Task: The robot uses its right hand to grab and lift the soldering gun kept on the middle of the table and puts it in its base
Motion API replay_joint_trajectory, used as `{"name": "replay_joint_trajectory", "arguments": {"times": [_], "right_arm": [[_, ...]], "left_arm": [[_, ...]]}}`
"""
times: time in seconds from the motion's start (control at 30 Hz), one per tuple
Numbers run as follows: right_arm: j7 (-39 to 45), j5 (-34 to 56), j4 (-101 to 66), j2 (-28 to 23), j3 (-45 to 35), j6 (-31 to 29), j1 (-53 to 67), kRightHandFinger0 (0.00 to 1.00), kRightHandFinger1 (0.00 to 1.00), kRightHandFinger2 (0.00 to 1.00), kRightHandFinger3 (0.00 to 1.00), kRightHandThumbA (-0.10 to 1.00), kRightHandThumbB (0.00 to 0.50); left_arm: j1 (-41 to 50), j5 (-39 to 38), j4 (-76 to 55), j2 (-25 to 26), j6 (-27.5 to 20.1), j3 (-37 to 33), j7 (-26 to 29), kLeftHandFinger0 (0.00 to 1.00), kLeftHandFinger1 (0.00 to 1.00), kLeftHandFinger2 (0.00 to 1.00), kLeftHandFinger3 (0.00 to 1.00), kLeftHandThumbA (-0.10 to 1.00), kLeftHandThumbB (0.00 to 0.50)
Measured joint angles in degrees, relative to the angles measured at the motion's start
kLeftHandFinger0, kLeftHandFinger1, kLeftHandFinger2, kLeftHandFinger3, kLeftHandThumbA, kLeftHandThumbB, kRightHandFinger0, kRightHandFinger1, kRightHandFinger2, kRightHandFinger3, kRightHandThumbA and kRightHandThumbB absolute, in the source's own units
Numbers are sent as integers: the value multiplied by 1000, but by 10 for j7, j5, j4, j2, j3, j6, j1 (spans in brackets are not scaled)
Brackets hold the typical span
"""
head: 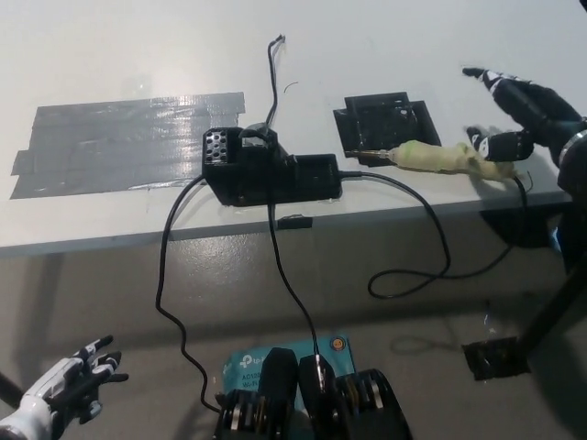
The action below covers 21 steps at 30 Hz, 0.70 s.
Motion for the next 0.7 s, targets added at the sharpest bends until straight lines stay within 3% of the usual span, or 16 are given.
{"name": "replay_joint_trajectory", "arguments": {"times": [0.23, 0.33, 0.4, 0.6, 0.7], "right_arm": [[16, -14, 36, 11, 20, 2, -1, 1000, 1000, 1000, 1000, 378, 370], [19, -27, 69, 16, 35, 2, -8, 1000, 1000, 1000, 1000, 336, 356], [20, -36, 97, 19, 44, 2, -15, 1000, 1000, 1000, 1000, 341, 347], [21, -55, 151, 29, 60, 0, -46, 1000, 1000, 1000, 1000, 476, 389], [21, -64, 175, 37, 69, -9, -61, 1000, 1000, 1000, 1000, 434, 360]], "left_arm": [[0, 3, 0, 1, -2, -7, -4, 748, 795, 929, 1000, 611, 136], [1, 3, -1, 1, -2, -8, -7, 800, 848, 1000, 1000, 655, 131], [2, 3, -2, 2, -1, -9, -8, 791, 842, 1000, 1000, 664, 100], [2, 7, -2, 3, -1, -19, -11, 786, 851, 1000, 1000, 784, 124], [1, 10, -2, 3, -1, -23, -14, 811, 874, 1000, 1000, 838, 130]]}}
